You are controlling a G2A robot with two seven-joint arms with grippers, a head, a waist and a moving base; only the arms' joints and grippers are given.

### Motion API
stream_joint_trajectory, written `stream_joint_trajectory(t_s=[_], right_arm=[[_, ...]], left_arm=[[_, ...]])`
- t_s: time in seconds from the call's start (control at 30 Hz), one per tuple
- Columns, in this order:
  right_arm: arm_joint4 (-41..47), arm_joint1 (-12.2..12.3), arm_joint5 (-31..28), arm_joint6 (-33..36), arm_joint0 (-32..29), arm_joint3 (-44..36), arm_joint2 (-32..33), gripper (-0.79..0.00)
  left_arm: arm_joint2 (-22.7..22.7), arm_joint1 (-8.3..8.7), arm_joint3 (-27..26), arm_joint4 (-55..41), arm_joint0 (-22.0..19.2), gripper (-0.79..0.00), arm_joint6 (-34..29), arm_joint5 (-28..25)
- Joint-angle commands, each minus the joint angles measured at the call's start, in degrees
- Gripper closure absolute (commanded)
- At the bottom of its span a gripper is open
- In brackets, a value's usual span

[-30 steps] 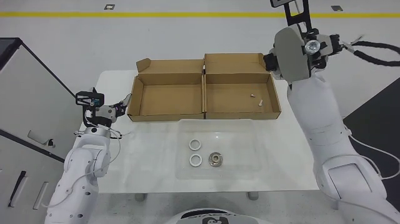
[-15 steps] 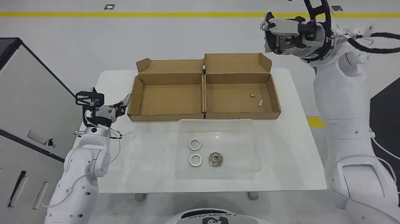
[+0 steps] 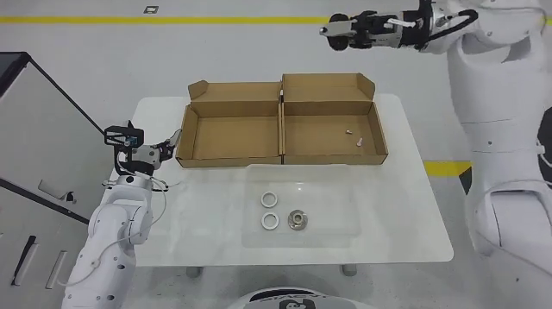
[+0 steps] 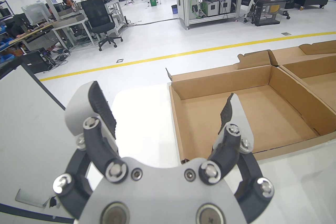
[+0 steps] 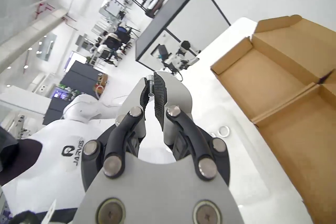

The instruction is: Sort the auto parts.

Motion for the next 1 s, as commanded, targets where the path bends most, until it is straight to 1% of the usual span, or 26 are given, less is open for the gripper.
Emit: stream_joint_trajectory(t_s=[0.0, 0.03, 0.17, 0.27, 0.33, 0.4, 0.5, 0.73, 0.97], right_arm=[[-2.33, -0.32, -1.12, -0.55, 1.68, 2.86, -2.59, 0.0], [-3.0, -0.57, -1.63, -0.98, 2.41, 4.43, -3.92, 0.0], [-10.5, -1.38, -4.06, -3.4, 4.77, 10.57, -9.79, 0.0], [-14.37, -1.86, -5.28, -4.77, 5.57, 13.68, -12.79, 0.0], [-18.77, -2.19, -6.36, -5.83, 6.31, 16.5, -15.34, 0.0], [-20.15, -2.5, -6.68, -6.51, 6.59, 18.57, -16.73, 0.0], [-24.54, -3.0, -7.7, -7.9, 7.34, 21.45, -19.44, 0.0], [-31.48, -4.04, -7.74, -10.92, 7.57, 25.43, -24.04, 0.0], [-34.23, -5.16, -5.9, -13.59, 6.79, 27.09, -26.87, 0.0]], left_arm=[[0.0, 0.0, 0.0, 0.0, 0.0, -0.785, 0.0, 0.0], [0.0, 0.0, 0.0, 0.0, 0.0, -0.785, 0.0, 0.0], [0.0, 0.0, 0.0, 0.0, 0.0, -0.785, 0.0, 0.0], [0.0, 0.0, 0.0, 0.0, 0.0, -0.785, 0.0, 0.0], [0.0, 0.0, 0.0, 0.0, 0.0, -0.785, 0.0, 0.0], [0.0, 0.0, 0.0, 0.0, 0.0, -0.785, 0.0, 0.0], [0.0, 0.0, 0.0, 0.0, 0.0, -0.785, 0.0, 0.0], [0.0, 0.0, 0.0, 0.0, 0.0, -0.785, 0.0, 0.0], [0.0, 0.0, 0.0, 0.0, 0.0, -0.785, 0.0, 0.0]])
